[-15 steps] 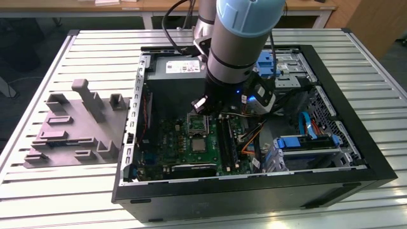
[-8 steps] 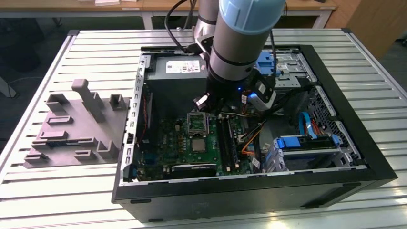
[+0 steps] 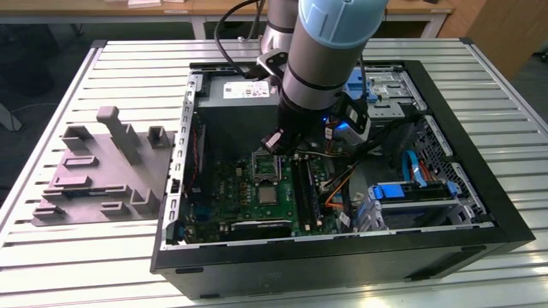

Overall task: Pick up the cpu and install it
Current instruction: 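Close the cpu cover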

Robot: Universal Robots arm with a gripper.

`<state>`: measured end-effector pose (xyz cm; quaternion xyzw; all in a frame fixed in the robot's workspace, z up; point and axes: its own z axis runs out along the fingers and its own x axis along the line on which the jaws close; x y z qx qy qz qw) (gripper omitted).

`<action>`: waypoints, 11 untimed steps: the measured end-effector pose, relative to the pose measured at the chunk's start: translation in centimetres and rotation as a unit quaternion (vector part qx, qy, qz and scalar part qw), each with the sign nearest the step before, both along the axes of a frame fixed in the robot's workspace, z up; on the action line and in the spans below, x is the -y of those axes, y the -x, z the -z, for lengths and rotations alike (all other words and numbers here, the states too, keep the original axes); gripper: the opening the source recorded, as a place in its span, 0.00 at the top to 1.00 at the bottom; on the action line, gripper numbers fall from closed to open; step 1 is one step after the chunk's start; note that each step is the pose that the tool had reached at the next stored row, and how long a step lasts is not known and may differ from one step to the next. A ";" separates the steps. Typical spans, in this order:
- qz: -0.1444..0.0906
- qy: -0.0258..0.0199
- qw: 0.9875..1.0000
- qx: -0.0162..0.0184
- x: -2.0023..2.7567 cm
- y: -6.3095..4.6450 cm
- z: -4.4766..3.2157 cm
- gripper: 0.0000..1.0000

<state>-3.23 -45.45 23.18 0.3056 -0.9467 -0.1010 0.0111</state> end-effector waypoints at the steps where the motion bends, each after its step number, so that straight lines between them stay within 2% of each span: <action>1: -0.002 0.000 1.000 0.000 0.00 0.0 0.00 0.89; 8: -0.002 0.000 1.000 0.000 -0.02 0.0 0.10 0.89; 11: -0.004 0.000 1.000 0.000 -0.24 0.0 0.36 0.89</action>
